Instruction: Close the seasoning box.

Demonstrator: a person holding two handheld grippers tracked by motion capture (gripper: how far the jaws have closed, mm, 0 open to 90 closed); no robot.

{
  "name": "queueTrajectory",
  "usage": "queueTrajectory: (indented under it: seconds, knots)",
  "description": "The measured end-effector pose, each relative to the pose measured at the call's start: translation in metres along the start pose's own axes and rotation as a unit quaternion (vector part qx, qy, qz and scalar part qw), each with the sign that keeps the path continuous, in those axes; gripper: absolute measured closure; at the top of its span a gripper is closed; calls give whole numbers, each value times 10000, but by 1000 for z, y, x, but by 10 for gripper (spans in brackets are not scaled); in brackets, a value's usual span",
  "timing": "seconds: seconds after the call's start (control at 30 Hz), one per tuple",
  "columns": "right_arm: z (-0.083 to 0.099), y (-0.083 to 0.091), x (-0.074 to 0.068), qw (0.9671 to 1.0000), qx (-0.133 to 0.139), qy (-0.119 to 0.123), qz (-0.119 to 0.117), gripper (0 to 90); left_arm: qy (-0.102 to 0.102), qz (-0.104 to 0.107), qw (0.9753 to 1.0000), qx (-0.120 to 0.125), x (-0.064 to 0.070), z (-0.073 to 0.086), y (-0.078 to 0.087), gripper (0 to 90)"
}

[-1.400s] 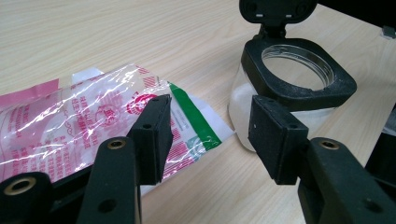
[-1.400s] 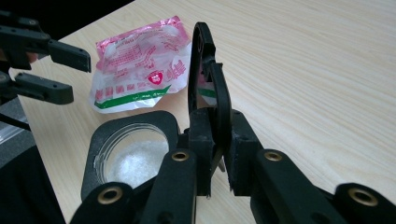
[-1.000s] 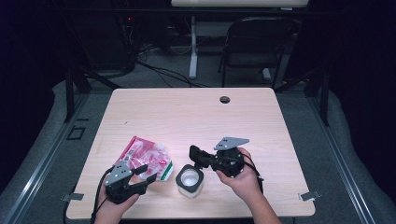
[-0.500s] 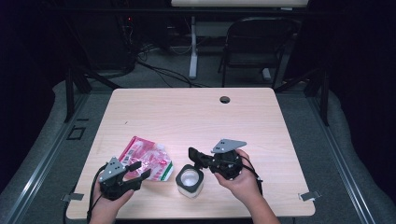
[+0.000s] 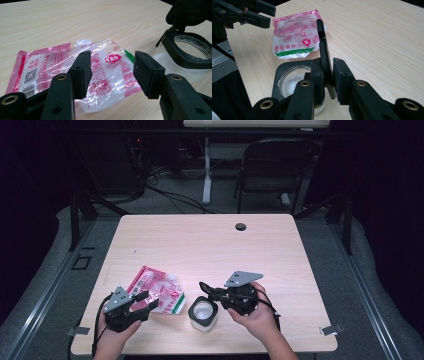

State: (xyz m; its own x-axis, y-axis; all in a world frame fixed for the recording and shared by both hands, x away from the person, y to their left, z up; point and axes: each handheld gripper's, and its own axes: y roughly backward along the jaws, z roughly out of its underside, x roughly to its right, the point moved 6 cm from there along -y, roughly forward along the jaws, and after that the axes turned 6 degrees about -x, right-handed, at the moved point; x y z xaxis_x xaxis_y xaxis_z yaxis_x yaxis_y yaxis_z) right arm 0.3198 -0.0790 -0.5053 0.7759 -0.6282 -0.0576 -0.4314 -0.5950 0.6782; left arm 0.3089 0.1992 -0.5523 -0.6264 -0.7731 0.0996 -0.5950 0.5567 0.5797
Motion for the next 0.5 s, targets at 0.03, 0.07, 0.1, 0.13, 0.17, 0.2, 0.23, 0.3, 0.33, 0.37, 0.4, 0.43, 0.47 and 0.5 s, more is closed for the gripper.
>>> queueTrajectory:
  seconds: [0.03,0.07,0.1,0.13,0.17,0.2,0.23,0.3,0.33,0.37,0.4,0.43,0.47,0.5]
  knots:
    - [0,0,-1,10000,-2,16,-3,777,12,-10,10000,21,0,0,-1,486]
    - [0,0,-1,10000,11,9,-22,771,21,6,10000,33,0,0,-1,486]
    - [0,0,-2,10000,32,-6,-42,763,21,11,10000,47,-1,-1,-2,486]
    - [0,0,-3,10000,35,-7,-58,755,35,14,10000,46,0,-1,-2,486]
    - [0,0,-4,10000,16,18,-69,749,34,17,10000,51,-1,-1,-2,486]
    - [0,0,-5,10000,38,22,-87,743,22,18,10000,51,-1,-1,-2,485]
    - [0,0,-5,9999,37,26,-90,739,25,16,10000,62,-1,-1,-2,485]
    - [0,0,-7,9999,49,16,-115,725,23,11,10000,72,-2,-1,-2,485]
    - [0,0,-7,9999,72,8,-140,722,25,8,10000,73,-2,-2,-2,483]
    - [0,0,-8,9999,67,16,-128,721,33,2,10000,80,-2,-2,-3,483]
    - [0,0,-8,9999,67,15,-129,717,17,10,10000,40,-2,-1,-2,483]
    - [0,0,-8,9999,60,21,-131,712,24,5,10000,64,-3,-1,-3,483]
    - [0,0,-9,9999,67,22,-125,709,13,2,10000,3,-3,-1,-3,482]
    - [0,0,-9,9999,55,41,-107,708,16,10,10000,19,-3,-1,-3,483]
